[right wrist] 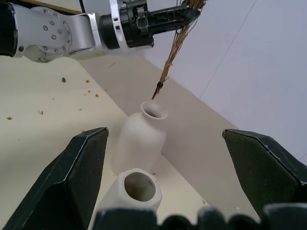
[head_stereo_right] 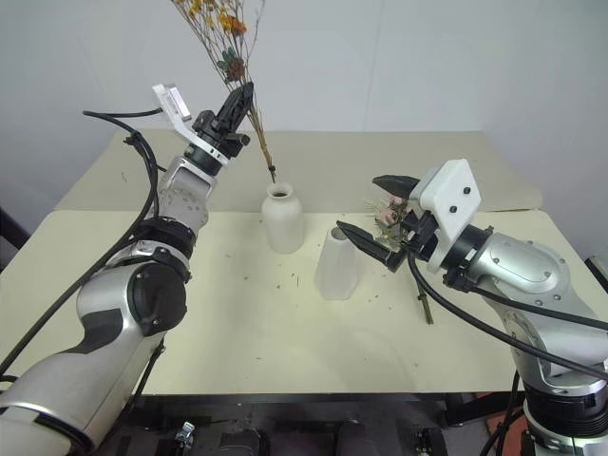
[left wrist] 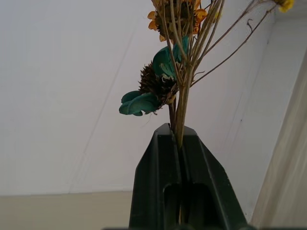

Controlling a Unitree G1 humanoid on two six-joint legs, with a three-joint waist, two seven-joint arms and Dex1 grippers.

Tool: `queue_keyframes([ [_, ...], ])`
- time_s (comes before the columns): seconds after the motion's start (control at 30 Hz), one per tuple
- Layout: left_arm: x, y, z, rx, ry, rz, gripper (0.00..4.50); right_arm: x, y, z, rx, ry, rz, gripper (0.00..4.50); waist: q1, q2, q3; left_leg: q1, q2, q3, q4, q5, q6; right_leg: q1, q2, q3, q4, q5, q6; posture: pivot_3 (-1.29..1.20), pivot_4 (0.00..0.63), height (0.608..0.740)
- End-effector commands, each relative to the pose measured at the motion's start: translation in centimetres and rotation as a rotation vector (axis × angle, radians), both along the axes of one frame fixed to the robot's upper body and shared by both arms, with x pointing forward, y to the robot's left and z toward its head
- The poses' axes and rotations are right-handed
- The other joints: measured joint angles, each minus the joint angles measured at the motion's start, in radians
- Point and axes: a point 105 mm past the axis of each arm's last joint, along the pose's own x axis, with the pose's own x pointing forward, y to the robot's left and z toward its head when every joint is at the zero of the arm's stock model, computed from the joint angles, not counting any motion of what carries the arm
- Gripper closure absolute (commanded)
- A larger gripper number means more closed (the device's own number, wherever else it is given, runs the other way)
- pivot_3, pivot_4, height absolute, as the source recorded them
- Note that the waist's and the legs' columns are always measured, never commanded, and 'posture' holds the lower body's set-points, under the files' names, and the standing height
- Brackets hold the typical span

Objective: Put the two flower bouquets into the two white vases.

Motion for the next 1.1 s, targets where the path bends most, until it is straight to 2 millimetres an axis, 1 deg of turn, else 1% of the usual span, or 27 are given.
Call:
queue_keyframes([
  [0.03, -0.2, -0.8, -0.1, 0.076, -0.039, 0.024, 4.48, -0.3, 0.0, 1.3, 0.008, -0.057, -0.004, 0.0, 0.001, 0.0, 0.0, 0.0, 0.0, 0.0, 0.0, 0.0, 0.0, 0.0, 0.0, 0.0, 0.0, 0.0, 0.0, 0.0, 0.15, 0.74],
  [0.1, 0.0, -0.8, -0.5, 0.085, -0.026, 0.036, 4.48, -0.3, 0.0, 1.4, 0.012, -0.059, -0.005, 0.0, 0.001, 0.0, 0.0, 0.0, 0.0, 0.0, 0.0, 0.0, 0.0, 0.0, 0.0, 0.0, 0.0, 0.0, 0.0, 0.0, 0.15, 0.74],
  [0.23, 0.3, -0.4, -0.8, 0.032, 0.005, 0.056, 4.48, -0.3, -0.1, 1.4, 0.024, -0.061, -0.014, 0.0, 0.0, 0.0, 0.0, 0.0, 0.0, 0.0, 0.0, 0.0, 0.0, 0.0, 0.0, 0.0, 0.0, 0.0, 0.0, 0.0, 0.15, 0.74],
  [0.37, 0.3, -0.9, -2.0, 0.068, 0.012, 0.052, 4.48, -0.3, -0.1, 1.3, 0.024, -0.062, -0.016, 0.0, 0.0, 0.0, 0.0, 0.0, 0.0, 0.0, 0.0, 0.0, 0.0, 0.0, 0.0, 0.0, 0.0, 0.0, 0.0, 0.0, 0.15, 0.74],
  [0.5, 0.1, -1.8, -3.2, 0.163, -0.009, 0.063, 4.48, -0.3, -0.3, 1.3, 0.02, -0.067, -0.026, 0.0, 0.001, 0.0, 0.0, 0.0, 0.0, 0.0, 0.0, 0.0, 0.0, 0.0, 0.0, 0.0, 0.0, 0.0, 0.0, 0.0, 0.15, 0.74],
  [0.6, 0.0, -2.2, -3.9, 0.185, -0.011, 0.052, 4.48, -0.3, -0.4, 1.4, 0.028, -0.079, -0.034, 0.0, 0.001, 0.0, 0.0, 0.0, 0.0, 0.0, 0.0, 0.0, 0.0, 0.0, 0.0, 0.0, 0.0, 0.001, -0.001, 0.0, 0.15, 0.74],
  [0.73, 0.0, -2.3, -4.6, 0.185, -0.001, 0.054, 4.48, -0.4, -0.4, 1.4, 0.029, -0.081, -0.034, 0.0, 0.0, 0.0, 0.0, 0.0, 0.0, 0.0, 0.0, 0.0, 0.0, 0.0, 0.0, 0.0, 0.0, 0.001, -0.002, 0.0, 0.15, 0.74],
  [0.87, -0.1, -2.0, -4.7, 0.172, -0.006, 0.062, 4.48, -0.5, -0.6, 1.3, 0.025, -0.081, -0.033, 0.0, 0.0, 0.0, 0.0, 0.0, 0.0, 0.0, 0.0, 0.0, 0.0, 0.0, 0.0, 0.0, 0.0, 0.0, -0.001, 0.0, 0.15, 0.74],
  [0.97, -0.3, -1.9, -5.0, 0.161, -0.014, 0.04, 3.87, -0.6, -0.7, 1.1, 0.022, -0.079, -0.032, 0.0, 0.001, 0.0, 0.0, 0.0, 0.0, 0.0, 0.0, 0.0, 0.0, 0.0, 0.0, 0.0, 0.0, 0.0, -0.001, 0.0, 0.15, 0.74],
  [1.1, -0.8, -1.7, -5.2, 0.174, -0.048, 0.015, 2.65, -0.5, -0.6, 0.8, 0.018, -0.075, -0.031, 0.0, -0.001, 0.0, 0.0, 0.0, 0.0, 0.0, 0.0, 0.0, 0.0, 0.0, 0.0, 0.0, 0.0, 0.001, -0.001, 0.0, 0.15, 0.74],
])
